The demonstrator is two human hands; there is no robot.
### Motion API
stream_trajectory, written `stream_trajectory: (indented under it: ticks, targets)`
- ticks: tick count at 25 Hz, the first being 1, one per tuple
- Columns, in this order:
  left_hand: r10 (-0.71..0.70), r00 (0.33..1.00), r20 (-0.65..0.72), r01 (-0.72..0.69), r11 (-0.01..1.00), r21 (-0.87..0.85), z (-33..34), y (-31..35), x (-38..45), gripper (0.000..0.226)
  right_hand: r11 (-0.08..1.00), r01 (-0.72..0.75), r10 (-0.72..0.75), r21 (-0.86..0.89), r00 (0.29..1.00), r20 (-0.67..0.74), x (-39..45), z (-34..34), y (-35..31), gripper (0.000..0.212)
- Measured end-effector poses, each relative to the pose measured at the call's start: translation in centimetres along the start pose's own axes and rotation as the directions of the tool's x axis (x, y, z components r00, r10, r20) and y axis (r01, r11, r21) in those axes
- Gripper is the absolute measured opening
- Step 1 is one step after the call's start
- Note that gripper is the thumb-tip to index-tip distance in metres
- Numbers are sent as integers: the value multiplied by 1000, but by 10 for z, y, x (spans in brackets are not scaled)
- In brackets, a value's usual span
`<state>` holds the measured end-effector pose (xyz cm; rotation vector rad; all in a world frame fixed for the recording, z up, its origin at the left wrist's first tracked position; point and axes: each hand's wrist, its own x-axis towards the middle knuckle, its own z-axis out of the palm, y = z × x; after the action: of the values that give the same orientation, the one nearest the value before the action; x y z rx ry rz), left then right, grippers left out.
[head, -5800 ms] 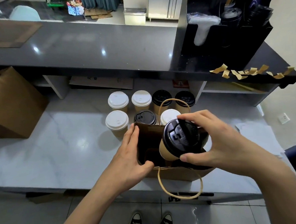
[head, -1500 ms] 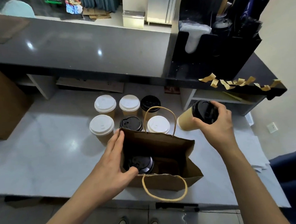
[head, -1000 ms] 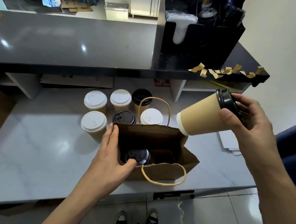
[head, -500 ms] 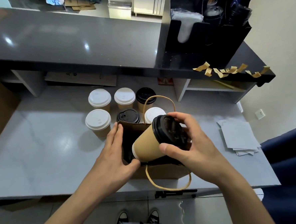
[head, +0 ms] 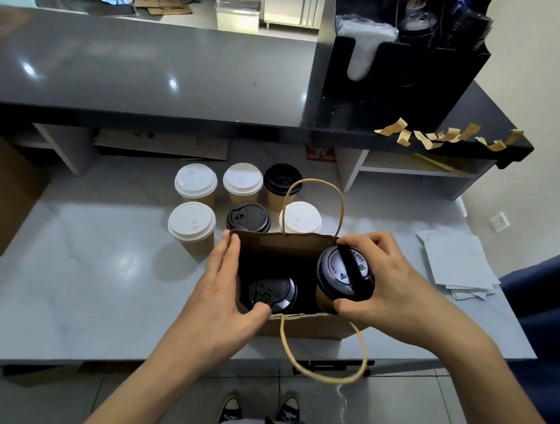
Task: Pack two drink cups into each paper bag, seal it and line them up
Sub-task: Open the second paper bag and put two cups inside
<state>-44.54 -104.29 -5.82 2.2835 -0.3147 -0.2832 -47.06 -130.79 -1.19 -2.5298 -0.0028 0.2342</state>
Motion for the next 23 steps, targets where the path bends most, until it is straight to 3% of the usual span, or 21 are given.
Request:
stream_trajectory:
  ticks: [4,9,16,23]
  targets:
    - [5,1000,29,-5,1000,11,1,4,-2,109,951,25,8,-308,994,107,11,7,-3,86]
    - [1,999,38,-2,1000,26,0,3,-2,109,842,37,38,-537,991,128,25,14,-12,73]
    - [8,999,39,-8,1000,15,0,5,-3,106,716,62,61,-695,987,152,34,25,-8,68]
    - [11,998,66,-12,1000,18,1,5,-3,105,704,52,137,-708,969,207,39,27,-10,49]
